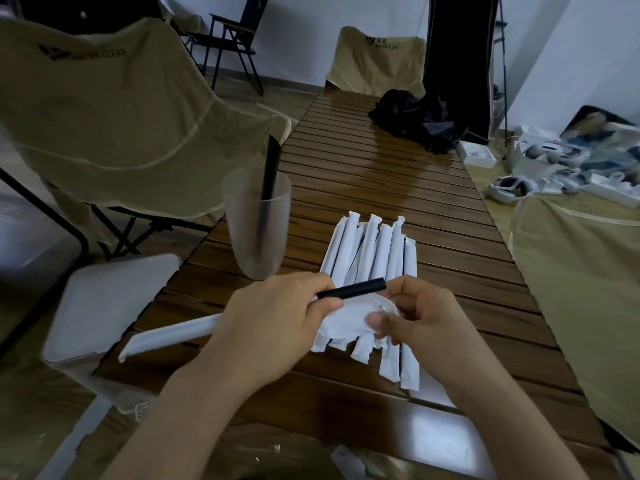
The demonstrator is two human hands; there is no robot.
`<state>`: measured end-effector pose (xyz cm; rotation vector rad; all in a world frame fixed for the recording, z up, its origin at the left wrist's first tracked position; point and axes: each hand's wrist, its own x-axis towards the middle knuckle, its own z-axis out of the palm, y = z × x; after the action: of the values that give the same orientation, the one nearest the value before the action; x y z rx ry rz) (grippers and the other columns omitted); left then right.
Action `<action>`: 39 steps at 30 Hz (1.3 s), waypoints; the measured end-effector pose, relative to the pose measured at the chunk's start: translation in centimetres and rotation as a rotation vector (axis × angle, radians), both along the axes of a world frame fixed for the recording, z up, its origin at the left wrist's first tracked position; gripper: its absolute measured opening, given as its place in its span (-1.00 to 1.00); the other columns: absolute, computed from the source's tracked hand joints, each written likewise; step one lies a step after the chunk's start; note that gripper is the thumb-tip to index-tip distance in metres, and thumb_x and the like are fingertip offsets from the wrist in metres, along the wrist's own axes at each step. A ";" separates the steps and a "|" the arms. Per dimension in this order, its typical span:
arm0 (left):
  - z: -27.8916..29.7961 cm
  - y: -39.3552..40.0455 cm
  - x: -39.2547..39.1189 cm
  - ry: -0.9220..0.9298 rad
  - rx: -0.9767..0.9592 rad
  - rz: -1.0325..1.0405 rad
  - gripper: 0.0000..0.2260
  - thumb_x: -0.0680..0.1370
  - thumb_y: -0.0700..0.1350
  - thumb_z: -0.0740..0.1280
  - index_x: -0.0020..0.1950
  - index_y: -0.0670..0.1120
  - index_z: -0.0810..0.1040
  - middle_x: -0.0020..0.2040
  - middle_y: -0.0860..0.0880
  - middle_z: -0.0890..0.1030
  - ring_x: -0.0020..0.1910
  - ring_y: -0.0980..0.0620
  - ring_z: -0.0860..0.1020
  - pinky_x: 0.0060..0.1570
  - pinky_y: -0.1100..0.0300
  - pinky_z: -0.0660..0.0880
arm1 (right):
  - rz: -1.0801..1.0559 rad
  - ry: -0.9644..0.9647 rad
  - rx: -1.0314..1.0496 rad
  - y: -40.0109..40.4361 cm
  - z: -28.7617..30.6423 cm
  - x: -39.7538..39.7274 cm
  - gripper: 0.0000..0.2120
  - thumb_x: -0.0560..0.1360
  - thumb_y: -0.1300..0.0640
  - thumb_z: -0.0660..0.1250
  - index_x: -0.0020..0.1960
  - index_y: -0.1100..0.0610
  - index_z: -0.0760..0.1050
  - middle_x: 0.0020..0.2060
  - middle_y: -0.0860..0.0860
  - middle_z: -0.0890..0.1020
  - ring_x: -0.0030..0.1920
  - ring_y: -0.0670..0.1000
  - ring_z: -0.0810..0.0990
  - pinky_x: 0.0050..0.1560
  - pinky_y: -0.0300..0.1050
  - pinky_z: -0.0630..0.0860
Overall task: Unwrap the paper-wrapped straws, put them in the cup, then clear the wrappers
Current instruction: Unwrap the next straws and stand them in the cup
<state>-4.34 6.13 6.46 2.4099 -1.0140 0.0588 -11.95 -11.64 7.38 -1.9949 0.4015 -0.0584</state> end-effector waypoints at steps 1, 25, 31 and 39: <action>-0.1 -0.1 0.0 0.014 -0.004 0.016 -0.84 0.62 0.16 0.08 0.02 0.19 0.42 -0.33 0.20 0.41 -0.30 0.22 0.47 -0.30 0.38 0.33 | 0.016 -0.005 -0.015 0.1 0.0 0.0 -0.86 0.45 0.18 0.44 -0.04 0.04 0.54 -0.28 -0.01 0.69 -0.19 0.18 0.62 -0.13 0.15 0.57; -0.3 1.2 1.2 0.025 0.071 0.085 -0.84 0.63 0.14 0.04 0.07 0.20 0.39 -0.23 0.15 0.53 -0.26 0.18 0.55 -0.19 0.25 0.56 | -0.542 0.081 -0.635 -5.4 -1.6 -1.1 -0.81 0.49 0.26 0.27 -0.27 0.08 0.49 -0.40 0.05 0.53 -0.40 0.05 0.50 -0.40 -0.17 0.41; -0.7 1.1 1.0 0.076 0.073 0.034 -0.84 0.62 0.15 0.09 0.09 0.19 0.41 -0.20 0.18 0.54 -0.32 0.22 0.52 -0.36 0.43 0.33 | -0.480 0.421 -0.667 -4.9 -2.2 -1.0 -0.84 0.47 0.02 0.33 -0.18 0.10 0.52 -0.15 0.07 0.55 -0.13 0.14 0.52 0.05 0.07 0.48; -1.4 0.6 1.1 0.151 0.048 0.041 -0.88 0.60 0.15 0.13 0.04 0.15 0.33 -0.21 0.19 0.56 -0.23 0.24 0.56 -0.17 0.30 0.53 | -0.438 0.292 -0.732 -2.8 -0.4 -0.9 -0.68 0.52 0.11 0.31 0.25 0.07 0.35 0.05 0.03 0.40 0.16 0.16 0.42 0.19 0.10 0.24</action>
<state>-3.29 6.73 5.06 2.4365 -0.9069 -0.1332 -12.83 -14.41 6.94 -2.5998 1.1305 -0.2148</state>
